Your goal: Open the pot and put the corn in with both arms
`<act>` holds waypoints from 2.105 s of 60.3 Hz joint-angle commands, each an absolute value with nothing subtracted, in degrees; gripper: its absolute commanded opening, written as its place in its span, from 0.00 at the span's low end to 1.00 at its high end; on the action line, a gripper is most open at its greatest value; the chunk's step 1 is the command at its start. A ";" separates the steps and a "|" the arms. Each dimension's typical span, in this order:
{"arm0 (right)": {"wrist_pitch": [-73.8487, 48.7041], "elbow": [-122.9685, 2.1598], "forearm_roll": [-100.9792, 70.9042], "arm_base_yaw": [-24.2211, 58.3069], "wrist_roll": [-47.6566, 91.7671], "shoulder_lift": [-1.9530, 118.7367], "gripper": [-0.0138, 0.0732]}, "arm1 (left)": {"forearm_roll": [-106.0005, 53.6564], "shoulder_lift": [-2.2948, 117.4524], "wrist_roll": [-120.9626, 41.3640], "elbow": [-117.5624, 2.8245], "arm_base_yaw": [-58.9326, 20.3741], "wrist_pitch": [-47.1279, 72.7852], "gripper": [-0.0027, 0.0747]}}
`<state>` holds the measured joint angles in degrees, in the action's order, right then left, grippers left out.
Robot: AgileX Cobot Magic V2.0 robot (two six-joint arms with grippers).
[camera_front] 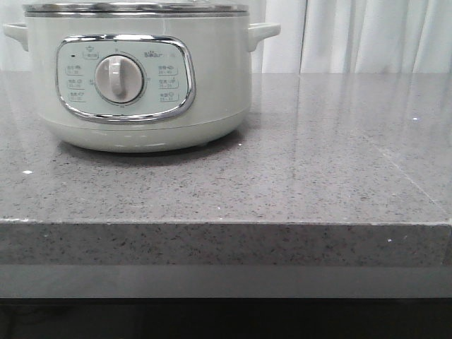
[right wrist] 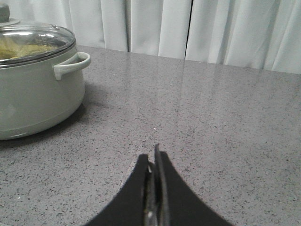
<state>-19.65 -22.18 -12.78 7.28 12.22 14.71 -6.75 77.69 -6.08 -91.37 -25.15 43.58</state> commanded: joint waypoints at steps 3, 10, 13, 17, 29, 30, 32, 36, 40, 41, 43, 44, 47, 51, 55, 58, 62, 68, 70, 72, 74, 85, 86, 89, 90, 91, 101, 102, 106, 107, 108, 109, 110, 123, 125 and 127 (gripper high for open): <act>-15.30 -23.58 -13.06 7.02 12.73 15.21 0.08 | -6.91 69.37 -6.12 -84.55 -25.51 35.07 0.01; -15.30 -23.58 -13.06 7.02 12.73 15.21 0.08 | -6.91 60.73 -6.12 -73.79 -25.51 31.10 0.01; -15.54 -23.58 -13.06 7.02 12.73 15.21 0.08 | -6.91 57.08 -6.12 -69.40 -25.51 29.46 0.01; -15.77 -23.58 -13.06 7.02 12.73 15.21 0.08 | -6.91 52.21 -6.12 -63.79 -25.51 27.35 0.01; -15.77 -23.58 -13.06 7.02 12.73 15.21 0.08 | -7.15 35.15 -6.01 -46.31 -25.51 22.42 0.01; -15.77 -23.58 -13.06 7.02 12.73 15.21 0.08 | -7.30 33.60 -6.01 -44.87 -25.51 22.42 0.01; -15.77 -23.58 -13.06 7.02 12.73 15.21 0.08 | -7.71 31.53 -5.90 -42.98 -25.51 22.42 0.01; -15.77 -23.58 -13.06 7.02 12.73 15.21 0.08 | -8.83 26.36 -5.90 -38.56 -25.51 21.75 0.01; -15.77 -23.58 -13.06 7.02 12.73 15.21 0.08 | -9.89 21.39 -5.90 -34.77 -25.51 20.04 0.01; -15.77 -23.58 -13.06 7.02 12.73 15.21 0.08 | -10.04 19.69 -5.90 -33.58 -25.51 19.39 0.01; -15.77 -23.58 -13.06 7.02 12.73 15.21 0.08 | -10.04 16.83 -5.90 -31.69 -25.51 18.46 0.01; -15.77 -23.58 -13.06 7.02 12.73 15.21 0.08 | -10.04 15.73 -5.90 -30.96 -25.51 18.15 0.01; -15.77 -23.58 -13.06 7.02 12.73 15.21 0.08 | -9.91 11.36 -5.90 -28.25 -25.51 17.13 0.01; -15.77 -23.58 -13.06 7.02 12.73 15.21 0.08 | -9.81 6.42 -5.90 -25.33 -25.51 16.72 0.01; -15.77 -23.58 -13.06 7.02 12.73 15.21 0.08 | -9.81 2.71 -5.90 -23.23 -25.51 16.72 0.01; -15.77 -23.58 -13.06 7.02 12.73 15.21 0.08 | -9.81 0.26 -5.90 -21.91 -25.51 16.72 0.01; -15.77 -23.58 -13.06 7.02 12.73 15.21 0.08 | -9.81 -1.72 -5.90 -21.00 -25.51 16.72 0.01; -15.71 -23.58 -13.06 7.02 12.73 15.21 0.08 | -9.81 -1.27 -5.90 -20.19 -25.51 16.84 0.01; -15.76 -23.58 -13.06 7.02 12.73 15.21 0.08 | -9.81 -1.25 -5.90 -19.92 -25.51 16.84 0.01; -15.76 -23.58 -13.06 7.02 12.73 15.21 0.08 | -9.79 -1.25 -5.90 -19.47 -25.51 16.72 0.01; -15.76 -23.58 -13.06 7.02 12.73 15.21 0.08 | -9.79 -1.25 -5.90 -19.16 -25.51 16.72 0.01; -15.76 -23.58 -13.06 7.02 12.73 15.21 0.08 | -9.69 -1.25 -5.90 -18.59 -25.51 16.72 0.01; -15.76 -23.58 -13.06 7.02 12.73 15.21 0.08 | -9.69 -1.25 -5.90 -18.59 -25.51 16.72 0.01; -15.76 -23.58 -13.06 7.02 12.73 15.21 0.08 | -9.69 -1.25 -5.90 -18.59 -25.51 16.72 0.01; -15.76 -23.58 -13.06 7.02 12.73 15.21 0.08 | -9.58 -1.25 -5.90 -18.59 -25.51 16.72 0.01; -15.76 -23.58 -13.06 7.02 12.73 15.21 0.08 | -9.57 -1.25 -5.90 -18.59 -25.51 16.72 0.01; -15.76 -23.58 -13.06 7.02 12.73 15.21 0.08 | -5.50 -1.75 -5.90 -17.32 -24.58 16.72 0.01; -15.76 -23.58 -13.06 7.02 12.73 15.21 0.08 | -5.22 -1.75 -5.90 -17.13 -24.20 16.72 0.01; -15.76 -23.58 -13.06 7.02 12.73 15.21 0.08 | -4.42 -1.75 -5.90 -16.03 -21.43 16.72 0.01; -15.76 -23.58 -13.06 7.02 12.73 15.21 0.08 | -4.42 -1.75 -5.90 -15.60 -20.35 16.72 0.01; -15.76 -23.58 -13.06 7.02 12.73 15.21 0.08 | -4.42 -1.75 -5.90 -15.31 -19.57 16.72 0.01; -15.76 -23.58 -13.06 7.02 12.73 15.21 0.08 | -4.42 -1.75 -5.90 -14.84 -18.33 16.72 0.01; -15.76 -23.58 -13.06 7.02 12.73 15.21 0.08 | -4.42 -1.75 -5.90 -14.49 -17.46 16.72 0.01; -15.71 -23.58 -13.06 7.02 12.73 15.21 0.08 | -4.67 -1.75 -5.46 -8.16 -2.55 15.32 0.01; -15.71 -23.58 -13.06 7.02 12.73 15.21 0.08 | -4.67 -1.75 -5.45 -7.15 -1.20 14.42 0.01; -15.71 -23.58 -13.06 7.02 12.73 15.21 0.08 | -4.67 -1.75 -5.45 -6.18 -0.19 13.15 0.01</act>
<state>-20.09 -22.18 -12.78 7.28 12.22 14.71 -4.45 -0.29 -6.18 -6.50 -2.73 20.16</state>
